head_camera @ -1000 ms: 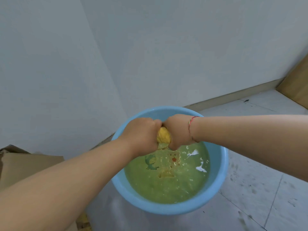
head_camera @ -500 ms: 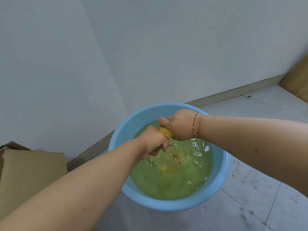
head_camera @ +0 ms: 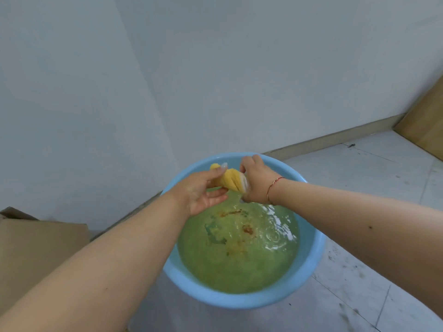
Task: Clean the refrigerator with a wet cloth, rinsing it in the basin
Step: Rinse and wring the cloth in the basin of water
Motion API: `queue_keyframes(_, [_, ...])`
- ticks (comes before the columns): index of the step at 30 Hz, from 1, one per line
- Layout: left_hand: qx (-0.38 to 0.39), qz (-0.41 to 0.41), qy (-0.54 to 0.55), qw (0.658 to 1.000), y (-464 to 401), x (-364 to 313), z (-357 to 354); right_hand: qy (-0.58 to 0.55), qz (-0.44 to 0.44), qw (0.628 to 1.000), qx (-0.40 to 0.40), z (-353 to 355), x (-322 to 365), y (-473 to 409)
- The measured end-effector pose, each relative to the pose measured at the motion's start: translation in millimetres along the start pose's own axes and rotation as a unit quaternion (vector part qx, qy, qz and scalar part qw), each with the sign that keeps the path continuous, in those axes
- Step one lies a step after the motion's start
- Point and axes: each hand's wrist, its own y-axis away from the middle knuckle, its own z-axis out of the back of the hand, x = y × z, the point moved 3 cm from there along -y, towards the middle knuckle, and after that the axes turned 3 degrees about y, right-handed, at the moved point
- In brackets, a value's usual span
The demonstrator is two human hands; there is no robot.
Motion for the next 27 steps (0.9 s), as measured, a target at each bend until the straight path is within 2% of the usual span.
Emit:
queue_keyframes(3, [-0.047,-0.062,-0.025,0.997,-6,-1,-2,-0.106,-0.037,0.993,0.030,2,2,3])
queue_keyframes(5, [-0.073,-0.082,0.003,0.994,-6,-3,2,-0.186,-0.055,0.978,0.079,10,0,3])
queue_keyframes(8, [-0.073,-0.108,0.029,0.991,-2,-14,8,-0.373,-0.128,0.910,0.124,16,-4,4])
queue_keyframes(11, [-0.059,-0.121,0.012,0.991,2,-26,4,-0.355,-0.182,0.913,0.081,36,-6,0])
queue_keyframes(12, [-0.061,-0.123,0.007,0.991,5,-33,1,-0.369,-0.184,0.909,0.058,46,-5,-1])
queue_keyframes(14, [-0.077,-0.129,0.000,0.989,9,-46,-4,-0.416,-0.190,0.887,0.068,62,-2,1])
queue_keyframes(15, [-0.084,-0.129,0.000,0.988,12,-52,-7,-0.393,-0.178,0.896,0.108,67,2,2])
queue_keyframes(17, [-0.082,-0.114,0.004,0.990,21,-70,-20,-0.266,-0.144,0.941,0.155,81,10,4])
queue_keyframes(19, [-0.068,-0.094,0.008,0.993,34,-91,-34,-0.251,-0.154,0.947,0.131,103,18,4])
queue_keyframes(21, [-0.043,-0.082,0.008,0.996,47,-114,-45,-0.357,-0.217,0.905,0.083,134,19,3])
queue_keyframes(23, [-0.013,-0.071,-0.014,0.997,59,-137,-54,-0.480,-0.288,0.827,0.051,161,14,9])
queue_keyframes(25, [0.003,-0.065,-0.056,0.996,72,-159,-63,-0.616,-0.317,0.718,0.060,188,12,17])
queue_keyframes(27, [0.007,-0.062,-0.074,0.995,86,-181,-77,-0.762,-0.284,0.579,0.065,219,17,24])
